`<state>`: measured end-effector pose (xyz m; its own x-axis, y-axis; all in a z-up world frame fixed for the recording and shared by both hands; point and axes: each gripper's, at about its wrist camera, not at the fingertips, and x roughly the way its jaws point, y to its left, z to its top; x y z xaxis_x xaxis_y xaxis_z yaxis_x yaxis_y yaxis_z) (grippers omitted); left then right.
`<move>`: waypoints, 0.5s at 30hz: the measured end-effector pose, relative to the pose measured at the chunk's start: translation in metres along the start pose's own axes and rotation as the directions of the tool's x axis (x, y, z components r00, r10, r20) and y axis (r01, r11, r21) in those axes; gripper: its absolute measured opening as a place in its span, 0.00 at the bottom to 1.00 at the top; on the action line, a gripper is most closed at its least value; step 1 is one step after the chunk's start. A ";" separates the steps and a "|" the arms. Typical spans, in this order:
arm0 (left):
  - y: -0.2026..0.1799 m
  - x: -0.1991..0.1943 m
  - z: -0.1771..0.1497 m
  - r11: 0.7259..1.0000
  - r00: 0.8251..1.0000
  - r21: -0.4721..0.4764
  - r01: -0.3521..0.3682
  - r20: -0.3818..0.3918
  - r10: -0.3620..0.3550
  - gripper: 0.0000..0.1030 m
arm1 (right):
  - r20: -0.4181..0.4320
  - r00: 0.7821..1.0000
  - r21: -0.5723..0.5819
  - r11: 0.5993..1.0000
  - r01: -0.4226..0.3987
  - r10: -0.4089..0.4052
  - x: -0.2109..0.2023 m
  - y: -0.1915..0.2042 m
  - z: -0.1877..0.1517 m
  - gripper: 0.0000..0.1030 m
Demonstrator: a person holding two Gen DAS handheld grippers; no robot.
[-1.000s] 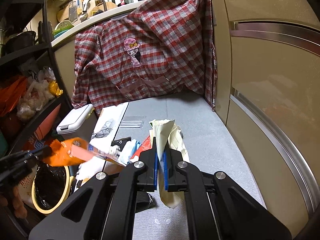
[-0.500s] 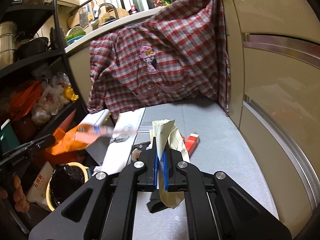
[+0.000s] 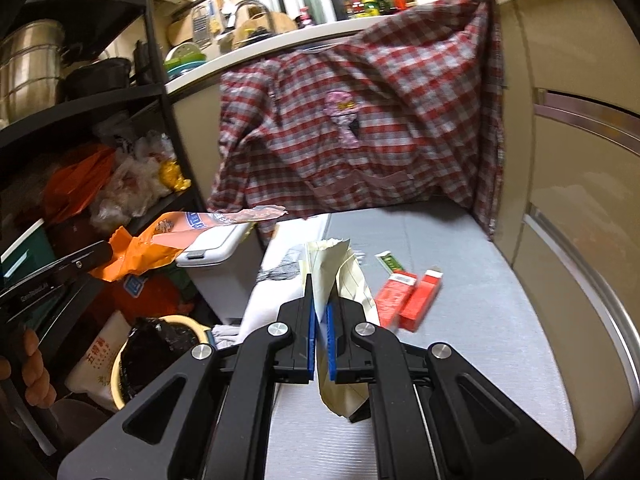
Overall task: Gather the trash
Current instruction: 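Carry the wrapper and tissue to the bin and release both into it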
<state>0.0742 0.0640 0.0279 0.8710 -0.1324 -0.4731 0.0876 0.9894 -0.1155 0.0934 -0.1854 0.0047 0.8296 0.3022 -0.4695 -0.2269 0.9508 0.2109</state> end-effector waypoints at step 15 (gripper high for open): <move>0.086 -0.030 -0.023 0.974 0.977 -0.083 -0.211 -0.025 0.210 0.02 | -0.071 0.983 -0.110 0.978 -0.175 0.168 0.038 0.105 -0.004 0.05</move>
<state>0.0447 0.1518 0.0125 0.8579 0.0766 -0.5081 -0.1384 0.9867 -0.0848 0.0990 -0.0737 0.0060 0.7414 0.4618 -0.4869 -0.4234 0.8848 0.1946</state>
